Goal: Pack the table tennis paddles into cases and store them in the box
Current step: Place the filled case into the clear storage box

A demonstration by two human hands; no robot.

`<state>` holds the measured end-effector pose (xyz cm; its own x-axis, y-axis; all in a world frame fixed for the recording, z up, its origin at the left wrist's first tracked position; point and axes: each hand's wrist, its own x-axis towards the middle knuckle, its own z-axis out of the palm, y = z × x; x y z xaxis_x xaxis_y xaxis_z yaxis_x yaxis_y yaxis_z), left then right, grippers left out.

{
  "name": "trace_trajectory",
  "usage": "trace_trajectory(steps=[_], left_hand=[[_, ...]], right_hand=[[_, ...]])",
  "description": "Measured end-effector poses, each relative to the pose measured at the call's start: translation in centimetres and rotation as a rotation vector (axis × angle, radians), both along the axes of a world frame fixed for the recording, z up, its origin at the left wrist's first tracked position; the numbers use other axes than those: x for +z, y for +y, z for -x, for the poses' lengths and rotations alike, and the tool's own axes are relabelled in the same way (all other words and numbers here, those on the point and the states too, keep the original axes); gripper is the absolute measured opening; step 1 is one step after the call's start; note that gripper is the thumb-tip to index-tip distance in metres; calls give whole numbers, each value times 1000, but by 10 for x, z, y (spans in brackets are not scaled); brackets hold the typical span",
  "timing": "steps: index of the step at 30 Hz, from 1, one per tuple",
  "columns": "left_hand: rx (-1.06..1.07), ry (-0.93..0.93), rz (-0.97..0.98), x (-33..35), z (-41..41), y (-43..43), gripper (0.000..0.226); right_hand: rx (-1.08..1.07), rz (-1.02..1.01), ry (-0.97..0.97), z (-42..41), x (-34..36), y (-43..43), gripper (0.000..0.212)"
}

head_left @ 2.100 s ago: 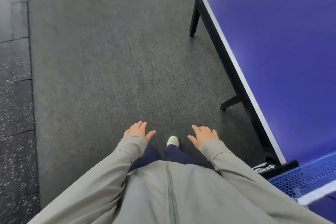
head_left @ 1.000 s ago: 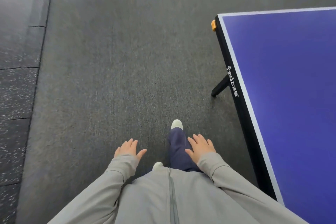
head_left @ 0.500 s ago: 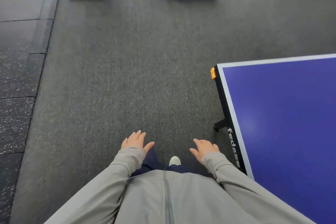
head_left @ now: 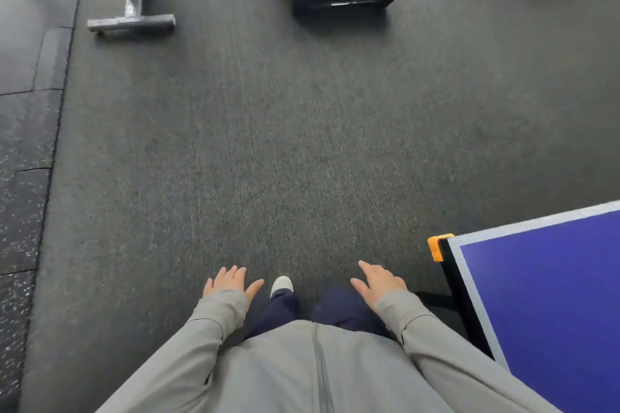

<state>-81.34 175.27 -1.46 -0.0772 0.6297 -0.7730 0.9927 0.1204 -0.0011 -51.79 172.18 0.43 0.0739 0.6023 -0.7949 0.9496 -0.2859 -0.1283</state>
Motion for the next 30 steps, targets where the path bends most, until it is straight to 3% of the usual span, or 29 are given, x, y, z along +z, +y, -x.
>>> trace_trajectory(steps=[6,14,22,30], left_hand=[[-193,-64,5,6,-53,121,70],[-407,-58,-9,11,-147,264,69],[-618,-148,-114,27,-285,390,66],[-857,-201,-25,5,-422,488,62]], right_hand=[[-157,-31,43,-13,3,76,58],[-392,14,22,-105,-9,169,58],[-625,-86,-49,-194,6,216,60],[-841,37,-74,-267,-4,265,60]])
